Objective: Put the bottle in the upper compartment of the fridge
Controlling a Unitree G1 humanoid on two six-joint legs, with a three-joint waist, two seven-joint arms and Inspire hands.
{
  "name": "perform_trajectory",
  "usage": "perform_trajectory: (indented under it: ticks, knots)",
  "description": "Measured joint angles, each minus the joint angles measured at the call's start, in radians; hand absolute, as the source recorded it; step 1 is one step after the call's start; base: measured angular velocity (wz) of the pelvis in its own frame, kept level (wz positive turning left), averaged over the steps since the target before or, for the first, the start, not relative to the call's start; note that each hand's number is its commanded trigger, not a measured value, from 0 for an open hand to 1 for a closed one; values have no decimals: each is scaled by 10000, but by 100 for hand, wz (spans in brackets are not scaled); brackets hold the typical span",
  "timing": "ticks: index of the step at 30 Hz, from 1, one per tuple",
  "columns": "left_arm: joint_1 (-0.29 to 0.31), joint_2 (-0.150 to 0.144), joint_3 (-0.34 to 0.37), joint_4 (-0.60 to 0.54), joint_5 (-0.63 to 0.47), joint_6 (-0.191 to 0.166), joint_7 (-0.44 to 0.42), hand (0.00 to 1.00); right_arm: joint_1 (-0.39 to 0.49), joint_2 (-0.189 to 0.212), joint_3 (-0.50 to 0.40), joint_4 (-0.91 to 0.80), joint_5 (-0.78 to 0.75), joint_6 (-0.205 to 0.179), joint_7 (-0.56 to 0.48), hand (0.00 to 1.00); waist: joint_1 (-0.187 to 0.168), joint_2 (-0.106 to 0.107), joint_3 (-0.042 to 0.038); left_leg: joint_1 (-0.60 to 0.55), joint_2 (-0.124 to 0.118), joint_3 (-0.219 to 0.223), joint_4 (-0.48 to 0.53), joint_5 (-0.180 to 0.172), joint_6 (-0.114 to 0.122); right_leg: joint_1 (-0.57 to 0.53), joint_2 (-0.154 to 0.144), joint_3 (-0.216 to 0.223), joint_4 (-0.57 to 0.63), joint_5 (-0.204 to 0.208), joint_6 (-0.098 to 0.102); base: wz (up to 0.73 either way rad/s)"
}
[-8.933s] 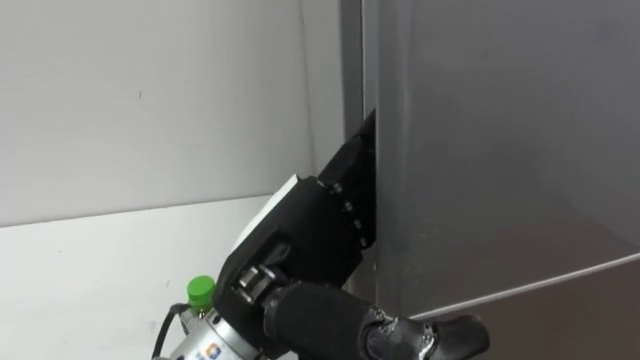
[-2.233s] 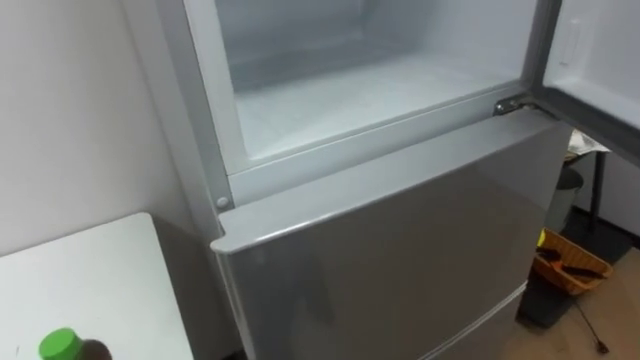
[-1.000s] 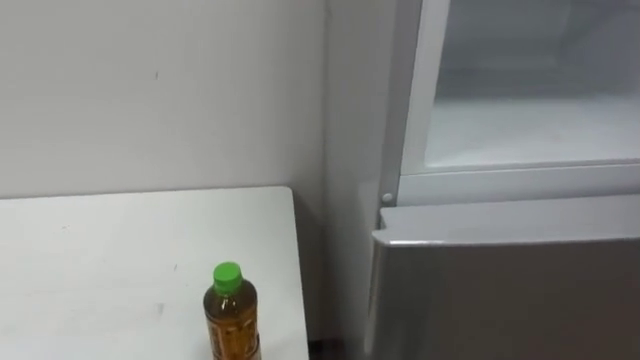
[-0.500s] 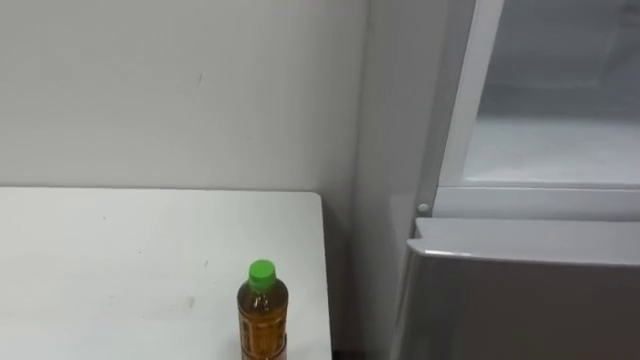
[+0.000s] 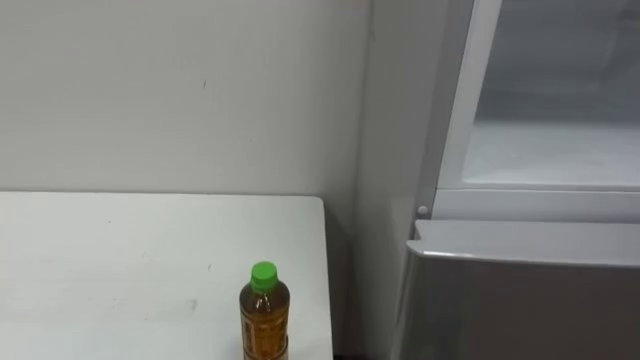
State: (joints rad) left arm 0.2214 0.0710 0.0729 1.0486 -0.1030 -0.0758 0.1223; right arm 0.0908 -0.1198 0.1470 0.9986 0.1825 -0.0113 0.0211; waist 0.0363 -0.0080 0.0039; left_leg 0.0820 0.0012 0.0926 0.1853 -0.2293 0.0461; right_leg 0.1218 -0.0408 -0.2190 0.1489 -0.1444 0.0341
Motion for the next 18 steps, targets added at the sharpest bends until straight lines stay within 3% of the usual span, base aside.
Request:
perform_trajectory:
  ticks: [3, 5, 8, 9, 11, 14, 18]
  knots:
    - [46, 156, -14, 4, 305, -60, 273, 0, -50, -20, -119, -537, -5, -407, -184, 0, 27, 0, -1, -8, 6, 0, 4, 5, -8, -6, 10, 4, -3, 0, 0, 0]
    - [105, 256, 16, 2, 552, -63, 389, 0, 99, -67, -125, -1642, -71, -205, -306, 0, 45, -29, -15, -25, 11, 2, -3, 9, -13, -30, 9, 7, 1, 0, 0, 0]
    - [163, 329, 11, 49, 729, 17, 409, 0, 368, -85, -81, -3537, -172, -192, -383, 0, 29, 21, 9, -17, 10, 18, -17, 13, -17, -32, 11, 21, -5, 0, 0, -1]
    - [238, 392, 6, 52, 802, 43, 425, 0, 483, -65, -5, -4006, -283, 122, -517, 0, 45, 7, 16, -8, 4, 16, -22, 22, -30, -24, 24, 23, 0, 1, -2, 4]
    - [325, 420, 5, 50, 967, 49, 448, 0, 912, -95, -4, -4705, -506, 179, -517, 0, 145, -58, 14, -5, 4, 69, -24, 27, -38, -26, 25, 16, 6, 1, -2, -5]
    - [373, 413, -37, 235, 1160, 117, 444, 0, 1120, -125, -11, -5788, -761, 607, -407, 0, 141, -31, 48, -116, 17, 96, -13, 27, -39, -175, 15, 16, 12, 1, -2, -11]
    - [387, 517, -229, 309, 1835, 485, 437, 0, 1274, -536, 92, -6812, -977, 1224, 72, 0, 189, -46, 48, -330, 11, 163, 64, 46, -39, -380, 2, 72, 25, 5, -7, -6]
